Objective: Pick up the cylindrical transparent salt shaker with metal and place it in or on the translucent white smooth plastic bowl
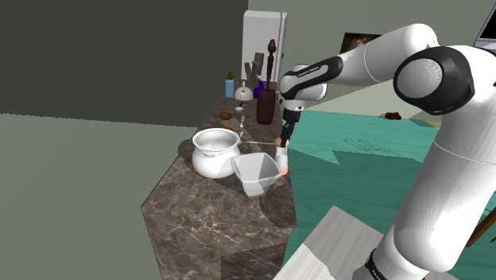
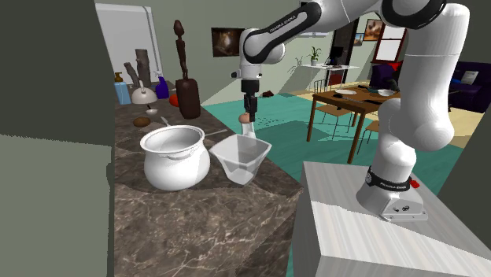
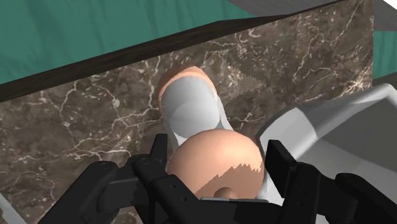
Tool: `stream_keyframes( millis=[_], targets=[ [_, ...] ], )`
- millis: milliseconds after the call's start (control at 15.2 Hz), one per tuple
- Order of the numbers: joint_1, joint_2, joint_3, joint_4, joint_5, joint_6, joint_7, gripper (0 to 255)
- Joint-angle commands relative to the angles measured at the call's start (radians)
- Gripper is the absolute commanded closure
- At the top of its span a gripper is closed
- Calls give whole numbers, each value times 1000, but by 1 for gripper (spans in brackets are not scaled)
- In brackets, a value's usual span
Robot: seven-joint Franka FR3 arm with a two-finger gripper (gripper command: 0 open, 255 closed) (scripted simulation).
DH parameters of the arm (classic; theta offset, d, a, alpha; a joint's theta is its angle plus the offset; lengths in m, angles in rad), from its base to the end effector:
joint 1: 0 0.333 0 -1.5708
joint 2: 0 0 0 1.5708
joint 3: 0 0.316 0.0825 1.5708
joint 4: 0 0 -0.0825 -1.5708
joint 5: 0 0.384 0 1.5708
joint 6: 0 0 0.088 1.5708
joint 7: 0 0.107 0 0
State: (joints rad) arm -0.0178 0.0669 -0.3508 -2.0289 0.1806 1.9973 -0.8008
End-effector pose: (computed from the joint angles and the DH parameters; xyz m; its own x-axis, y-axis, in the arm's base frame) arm 0.5218 -0.1875 0.4094 0.9400 0.3400 0.0271 0.3397 -0.9262 -0.1633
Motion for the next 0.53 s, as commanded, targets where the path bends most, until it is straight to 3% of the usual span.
stream_keyframes(
  millis=[0,462],
  targets=[
    [1,-13,0,14,-7,-25,9,255],
    [2,-41,0,76,-23,-112,29,255]
  ],
)
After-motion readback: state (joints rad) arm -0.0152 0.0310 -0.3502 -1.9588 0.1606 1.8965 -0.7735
